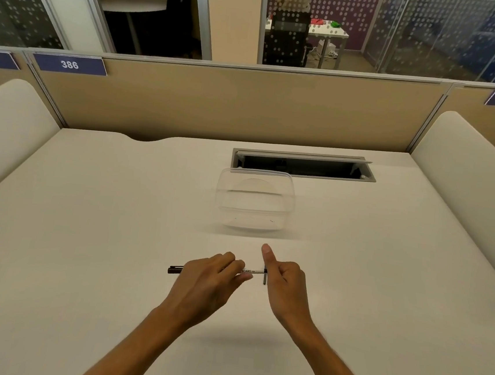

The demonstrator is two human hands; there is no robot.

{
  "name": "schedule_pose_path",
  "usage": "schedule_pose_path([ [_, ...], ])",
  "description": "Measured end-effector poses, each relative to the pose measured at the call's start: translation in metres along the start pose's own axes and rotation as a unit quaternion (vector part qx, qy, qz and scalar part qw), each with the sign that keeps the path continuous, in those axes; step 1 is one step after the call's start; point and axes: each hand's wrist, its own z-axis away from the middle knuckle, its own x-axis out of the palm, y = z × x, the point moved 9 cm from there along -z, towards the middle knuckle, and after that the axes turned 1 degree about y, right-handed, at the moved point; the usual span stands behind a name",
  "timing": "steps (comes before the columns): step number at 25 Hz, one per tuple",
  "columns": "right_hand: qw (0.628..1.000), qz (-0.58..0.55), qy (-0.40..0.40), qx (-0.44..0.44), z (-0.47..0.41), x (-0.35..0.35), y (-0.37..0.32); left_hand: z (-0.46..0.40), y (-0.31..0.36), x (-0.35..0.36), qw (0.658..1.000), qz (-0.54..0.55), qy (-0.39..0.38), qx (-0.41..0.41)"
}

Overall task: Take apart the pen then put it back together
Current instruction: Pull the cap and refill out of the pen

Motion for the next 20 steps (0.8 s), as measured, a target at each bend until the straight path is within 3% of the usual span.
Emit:
schedule_pose_path([
  [6, 0.998, -0.055, 0.000, -0.022, 0.002, 0.000, -0.008, -0.001, 0.000, -0.003, 0.998, 0.052, -0.018, -0.005],
  [11, 0.988, -0.109, 0.012, -0.105, 0.007, -0.009, -0.032, -0.013, -0.006, -0.010, 0.980, 0.183, -0.052, -0.053],
  [14, 0.975, -0.103, 0.036, -0.193, 0.009, -0.019, -0.056, -0.024, -0.011, -0.009, 0.923, 0.359, -0.097, -0.102],
  [18, 0.928, -0.055, 0.051, -0.366, 0.024, -0.032, -0.096, -0.026, -0.009, -0.002, 0.789, 0.531, -0.259, -0.168],
  [20, 0.914, -0.042, 0.044, -0.402, 0.026, -0.034, -0.102, -0.028, -0.005, -0.004, 0.777, 0.533, -0.294, -0.163],
])
